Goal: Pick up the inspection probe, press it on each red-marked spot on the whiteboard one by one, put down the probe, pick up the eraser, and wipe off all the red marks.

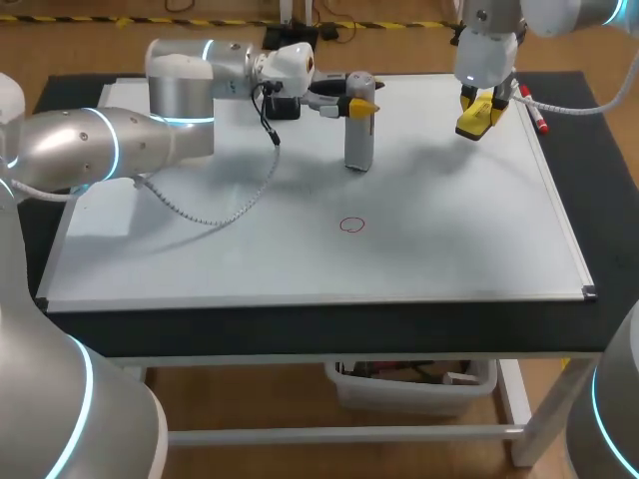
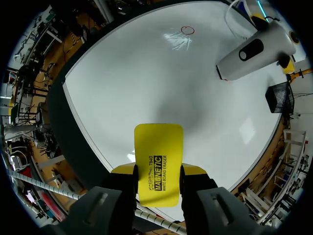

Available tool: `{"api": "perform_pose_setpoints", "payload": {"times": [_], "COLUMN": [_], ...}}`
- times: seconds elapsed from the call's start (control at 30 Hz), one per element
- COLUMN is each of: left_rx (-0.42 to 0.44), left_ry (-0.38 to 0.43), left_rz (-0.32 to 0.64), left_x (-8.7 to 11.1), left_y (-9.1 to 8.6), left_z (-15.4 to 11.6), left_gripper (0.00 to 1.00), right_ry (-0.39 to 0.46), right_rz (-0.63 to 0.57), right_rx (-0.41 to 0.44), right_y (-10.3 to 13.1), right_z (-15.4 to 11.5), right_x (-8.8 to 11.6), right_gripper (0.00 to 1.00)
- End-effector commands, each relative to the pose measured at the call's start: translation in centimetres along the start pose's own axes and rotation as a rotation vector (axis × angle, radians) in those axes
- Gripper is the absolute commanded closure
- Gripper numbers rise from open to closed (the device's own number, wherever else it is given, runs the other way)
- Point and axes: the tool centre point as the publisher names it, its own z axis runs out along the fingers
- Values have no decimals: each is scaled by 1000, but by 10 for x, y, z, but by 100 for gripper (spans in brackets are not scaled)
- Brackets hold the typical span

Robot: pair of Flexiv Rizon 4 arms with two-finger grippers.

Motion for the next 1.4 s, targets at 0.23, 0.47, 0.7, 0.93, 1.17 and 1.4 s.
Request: {"api": "perform_pose_setpoints", "payload": {"times": [0.23, 0.47, 0.7, 0.93, 1.17, 1.4], "left_rx": [-3, -1, -1, -7, -8, -4], "left_ry": [7, 6, 5, 1, -14, -39], "left_rz": [-7, -3, -2, -6, 6, 5], "left_x": [-3, -1, 1, 0, -1, -1], "left_y": [4, 3, 2, -9, -22, -31], "left_z": [0, 0, 0, -4, -17, -33], "left_gripper": [100, 100, 100, 100, 100, 100], "right_ry": [4, 4, 4, 4, 4, 4], "right_rz": [-2, -2, -2, -2, -2, -2], "right_rx": [0, 0, 0, 0, 0, 0], "right_y": [-1, -1, -1, -1, -1, -1], "right_z": [-1, -1, -1, -1, -1, -1], "right_x": [0, 0, 0, 0, 0, 0], "right_gripper": [100, 100, 100, 100, 100, 100]}}
